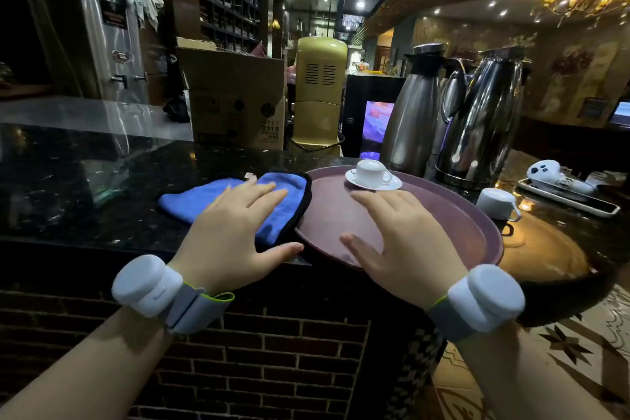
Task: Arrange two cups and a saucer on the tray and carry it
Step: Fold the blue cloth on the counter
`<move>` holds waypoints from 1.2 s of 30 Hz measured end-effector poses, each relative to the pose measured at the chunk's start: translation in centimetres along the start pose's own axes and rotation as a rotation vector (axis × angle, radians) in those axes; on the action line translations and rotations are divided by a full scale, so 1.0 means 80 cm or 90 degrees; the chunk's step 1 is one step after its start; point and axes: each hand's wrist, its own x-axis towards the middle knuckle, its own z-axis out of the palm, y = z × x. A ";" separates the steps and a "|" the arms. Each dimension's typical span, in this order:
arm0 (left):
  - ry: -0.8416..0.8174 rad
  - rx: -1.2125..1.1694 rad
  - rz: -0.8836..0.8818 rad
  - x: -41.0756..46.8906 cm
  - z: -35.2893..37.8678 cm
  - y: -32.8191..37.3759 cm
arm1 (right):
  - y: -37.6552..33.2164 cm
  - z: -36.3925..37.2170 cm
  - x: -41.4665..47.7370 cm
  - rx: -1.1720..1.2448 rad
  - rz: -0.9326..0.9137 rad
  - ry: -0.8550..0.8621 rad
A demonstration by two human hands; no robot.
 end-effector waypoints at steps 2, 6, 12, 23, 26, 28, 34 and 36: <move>0.015 0.021 -0.001 -0.001 0.000 -0.009 | 0.001 0.003 0.014 0.009 -0.015 0.013; 0.001 0.017 0.019 -0.001 0.004 -0.027 | -0.011 0.011 0.066 -0.038 -0.064 -0.126; 0.028 -0.082 0.068 0.008 0.014 -0.036 | -0.025 0.056 0.129 -0.082 -0.117 -0.234; 0.195 -0.333 -0.160 0.038 0.000 -0.072 | -0.058 0.053 0.186 0.000 -0.077 -0.106; 0.224 -0.295 -0.236 0.048 -0.006 -0.101 | -0.078 0.064 0.222 0.039 -0.076 -0.108; 0.225 -0.249 -0.285 0.054 -0.005 -0.126 | -0.091 0.078 0.246 0.043 -0.081 -0.130; 0.133 -0.097 -0.371 0.055 0.005 -0.166 | -0.117 0.124 0.288 0.020 -0.129 -0.218; 0.096 -0.044 -0.380 0.053 0.007 -0.172 | -0.121 0.137 0.292 0.027 -0.133 -0.253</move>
